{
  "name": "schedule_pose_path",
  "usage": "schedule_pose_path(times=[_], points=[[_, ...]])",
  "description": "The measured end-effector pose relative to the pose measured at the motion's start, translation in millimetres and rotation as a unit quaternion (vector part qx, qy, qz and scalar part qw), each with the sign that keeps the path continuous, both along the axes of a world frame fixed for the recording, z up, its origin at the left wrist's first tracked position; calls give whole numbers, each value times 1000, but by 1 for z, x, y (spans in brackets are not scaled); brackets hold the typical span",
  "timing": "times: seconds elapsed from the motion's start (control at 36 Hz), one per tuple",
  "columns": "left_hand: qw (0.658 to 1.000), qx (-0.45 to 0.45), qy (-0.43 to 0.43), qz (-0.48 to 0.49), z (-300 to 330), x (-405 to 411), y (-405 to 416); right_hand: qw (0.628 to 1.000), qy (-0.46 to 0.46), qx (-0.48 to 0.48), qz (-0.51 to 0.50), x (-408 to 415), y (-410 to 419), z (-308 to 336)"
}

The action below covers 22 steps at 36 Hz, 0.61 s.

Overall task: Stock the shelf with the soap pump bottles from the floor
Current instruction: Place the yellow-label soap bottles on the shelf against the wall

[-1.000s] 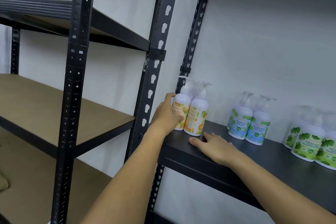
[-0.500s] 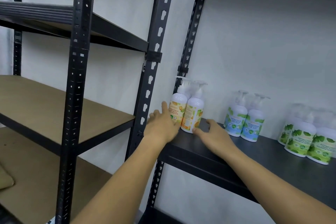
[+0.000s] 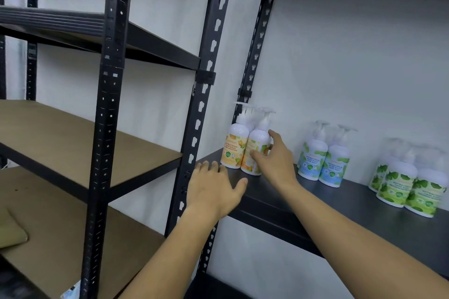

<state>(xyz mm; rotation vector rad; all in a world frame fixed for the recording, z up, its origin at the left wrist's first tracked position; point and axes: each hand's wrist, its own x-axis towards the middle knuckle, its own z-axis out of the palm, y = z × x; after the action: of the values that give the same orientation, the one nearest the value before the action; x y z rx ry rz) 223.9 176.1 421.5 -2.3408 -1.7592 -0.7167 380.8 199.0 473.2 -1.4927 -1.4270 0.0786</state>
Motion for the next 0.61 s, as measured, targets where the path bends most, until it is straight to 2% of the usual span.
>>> schedule_pose_path(times=[0.25,0.44,0.61], points=[[1000,3,12,11,1,1,-2,996,-34,33,-71,7,4,-6],[1000,-3,6,12,1,2,-4,999,-29,-18,26,15,3,-15],[1000,0,-2,11,1,1,-6,1000,-28,1,4,16,2,-15]])
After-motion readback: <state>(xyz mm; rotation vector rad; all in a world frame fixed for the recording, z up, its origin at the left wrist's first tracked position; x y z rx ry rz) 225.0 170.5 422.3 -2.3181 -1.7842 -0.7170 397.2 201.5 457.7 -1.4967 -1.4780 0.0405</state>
